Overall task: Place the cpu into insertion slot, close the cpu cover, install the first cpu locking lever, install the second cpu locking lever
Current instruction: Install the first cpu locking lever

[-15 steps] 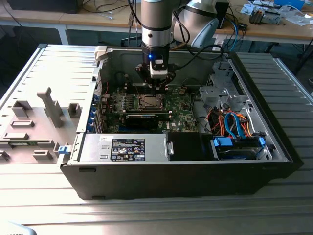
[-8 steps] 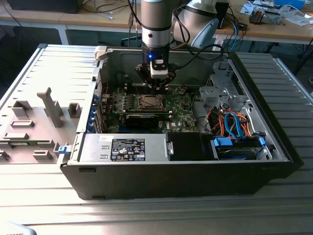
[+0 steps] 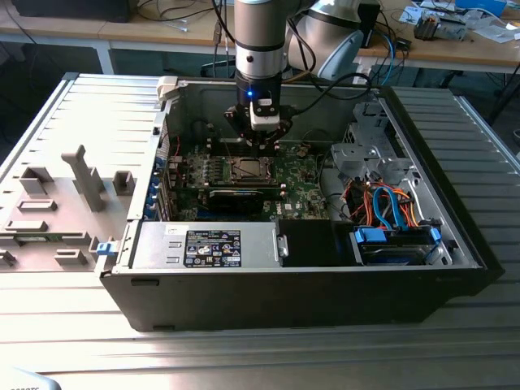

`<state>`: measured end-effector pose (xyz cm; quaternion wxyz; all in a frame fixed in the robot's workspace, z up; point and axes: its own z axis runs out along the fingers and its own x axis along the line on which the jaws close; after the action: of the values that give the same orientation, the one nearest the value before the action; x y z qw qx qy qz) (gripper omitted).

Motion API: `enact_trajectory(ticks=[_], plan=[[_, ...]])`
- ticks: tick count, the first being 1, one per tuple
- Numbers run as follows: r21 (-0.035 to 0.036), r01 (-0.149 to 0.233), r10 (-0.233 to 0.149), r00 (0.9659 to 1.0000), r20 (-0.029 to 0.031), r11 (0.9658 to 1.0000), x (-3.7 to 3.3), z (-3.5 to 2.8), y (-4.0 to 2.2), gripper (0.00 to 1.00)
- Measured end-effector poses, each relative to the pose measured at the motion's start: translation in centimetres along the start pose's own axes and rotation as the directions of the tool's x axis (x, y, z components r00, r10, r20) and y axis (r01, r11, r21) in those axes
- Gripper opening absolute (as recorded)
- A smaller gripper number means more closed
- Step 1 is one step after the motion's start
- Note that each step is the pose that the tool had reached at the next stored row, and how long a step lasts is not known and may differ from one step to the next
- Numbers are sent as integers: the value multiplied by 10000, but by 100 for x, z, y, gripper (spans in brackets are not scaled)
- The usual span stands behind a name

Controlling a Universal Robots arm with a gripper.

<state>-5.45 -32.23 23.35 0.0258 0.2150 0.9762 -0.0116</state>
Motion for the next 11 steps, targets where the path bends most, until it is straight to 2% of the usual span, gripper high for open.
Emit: enact_trajectory(ticks=[11], plan=[[-8,156,-156,9999,2,9999,0,0,0,11]])
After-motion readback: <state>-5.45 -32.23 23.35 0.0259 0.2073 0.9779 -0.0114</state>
